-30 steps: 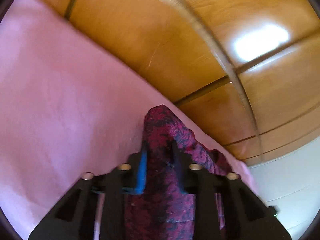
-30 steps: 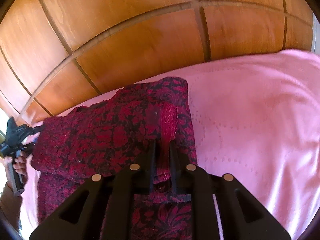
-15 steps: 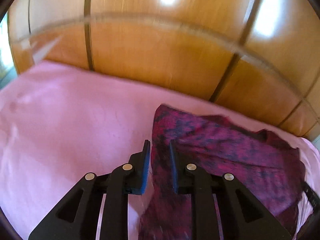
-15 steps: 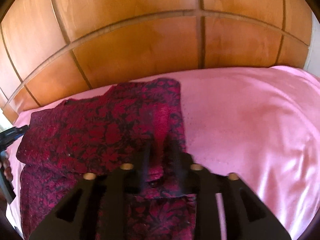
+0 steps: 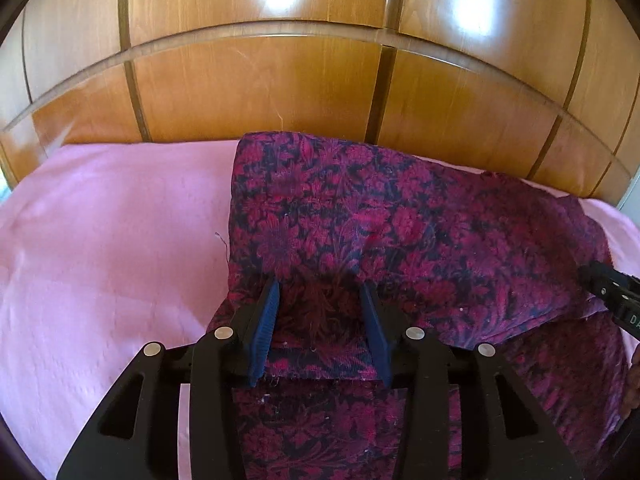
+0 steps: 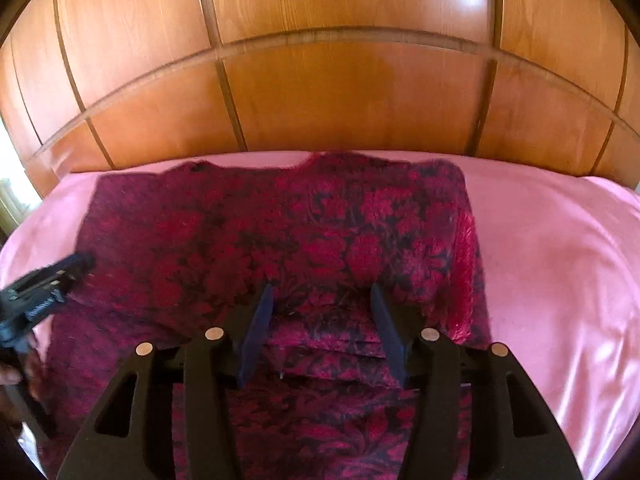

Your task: Fold small clothes

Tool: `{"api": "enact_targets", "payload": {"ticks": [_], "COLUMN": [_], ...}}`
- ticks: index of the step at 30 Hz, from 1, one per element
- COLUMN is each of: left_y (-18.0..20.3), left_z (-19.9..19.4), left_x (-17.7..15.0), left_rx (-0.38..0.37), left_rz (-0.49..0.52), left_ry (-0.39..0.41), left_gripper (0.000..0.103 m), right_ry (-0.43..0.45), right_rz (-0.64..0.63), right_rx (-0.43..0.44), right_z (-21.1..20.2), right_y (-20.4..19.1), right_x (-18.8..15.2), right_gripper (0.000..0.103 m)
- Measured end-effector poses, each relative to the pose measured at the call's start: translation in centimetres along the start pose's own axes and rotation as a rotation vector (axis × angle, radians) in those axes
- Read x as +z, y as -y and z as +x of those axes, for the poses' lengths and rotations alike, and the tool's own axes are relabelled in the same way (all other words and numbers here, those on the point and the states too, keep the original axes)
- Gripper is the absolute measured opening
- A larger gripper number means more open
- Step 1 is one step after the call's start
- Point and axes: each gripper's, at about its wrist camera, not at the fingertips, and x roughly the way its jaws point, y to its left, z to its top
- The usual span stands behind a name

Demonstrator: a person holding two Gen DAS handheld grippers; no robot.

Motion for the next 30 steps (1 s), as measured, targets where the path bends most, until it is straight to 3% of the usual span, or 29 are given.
{"api": "enact_targets", "payload": {"ticks": [5,10,15,18,28,30], "left_y": [0.8,2.5,2.7,2.5,1.8,1.7], "left_z": [-0.2,-3.0,-7.1,-9.4,-13.2,-13.7], "left_x": [-0.1,-1.1,-1.8,-2.1,-3.5,-3.9], "left_rx": [0.051,0.129,0.098,0.082,0.074,0.073], "left_rz": [-0.005,0.029,0.018,-0.001,-0.025,-0.028], "left_ry": [0.005,0.051,0.116,0.157,0.205,0.204], "left_gripper": [0.041,0.041,0.041,0.054,0.054,0.054], "right_ry": [0.048,0.077,0.093,0.096,0.089,0.087], "right_rz": [-0.061,-0.081,-0.086,-0.092,-0.107,-0.106], "right_rx": [-0.044,-0.071,-0.078,-0.088,-0.117,-0.128], "right_z": [0.1,0.0,-0.2,-0.2,-0.2,-0.5], "right_y": [-0.7,-1.5,-1.5,-1.6,-1.9,-2.0], "right_x": [-1.0,-1.9,-2.1,-2.2,-2.0,-1.8], "right_gripper": [0.051,0.051,0.051,0.052,0.054,0.058]}}
